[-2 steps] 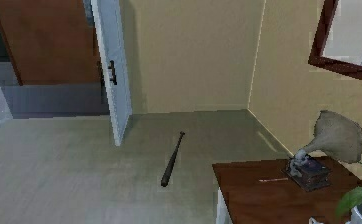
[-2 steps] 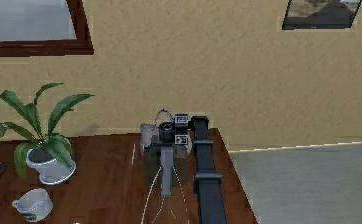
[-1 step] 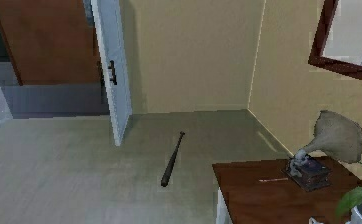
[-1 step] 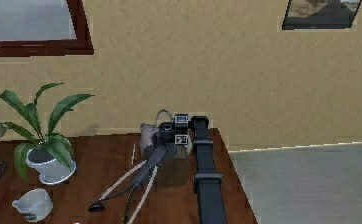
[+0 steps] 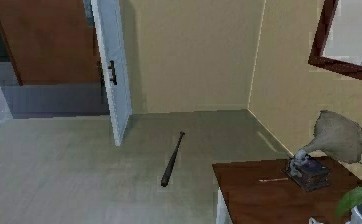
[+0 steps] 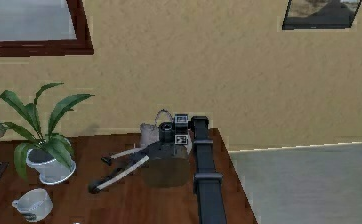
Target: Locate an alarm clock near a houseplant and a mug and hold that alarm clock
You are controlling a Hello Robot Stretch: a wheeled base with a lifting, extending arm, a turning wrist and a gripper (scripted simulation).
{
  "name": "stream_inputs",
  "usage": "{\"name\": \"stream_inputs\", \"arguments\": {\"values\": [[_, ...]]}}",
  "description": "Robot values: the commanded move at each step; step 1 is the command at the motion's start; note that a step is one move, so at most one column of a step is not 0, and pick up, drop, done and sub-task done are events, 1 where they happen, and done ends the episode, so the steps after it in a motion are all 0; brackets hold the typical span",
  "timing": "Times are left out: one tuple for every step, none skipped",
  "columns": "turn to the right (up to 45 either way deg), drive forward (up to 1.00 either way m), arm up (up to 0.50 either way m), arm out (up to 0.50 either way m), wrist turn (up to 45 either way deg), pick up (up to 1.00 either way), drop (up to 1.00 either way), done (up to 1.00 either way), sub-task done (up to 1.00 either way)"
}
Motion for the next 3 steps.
{"name": "stream_inputs", "arguments": {"values": [[0.0, 0.00, 0.00, 0.00, 45.0, 0.00, 0.00, 0.00, 0.00], [0.0, 0.00, 0.00, 0.00, 18.0, 0.00, 0.00, 0.00, 0.00], [0.0, 0.00, -0.30, 0.00, 0.0, 0.00, 0.00, 0.00, 0.00]]}}
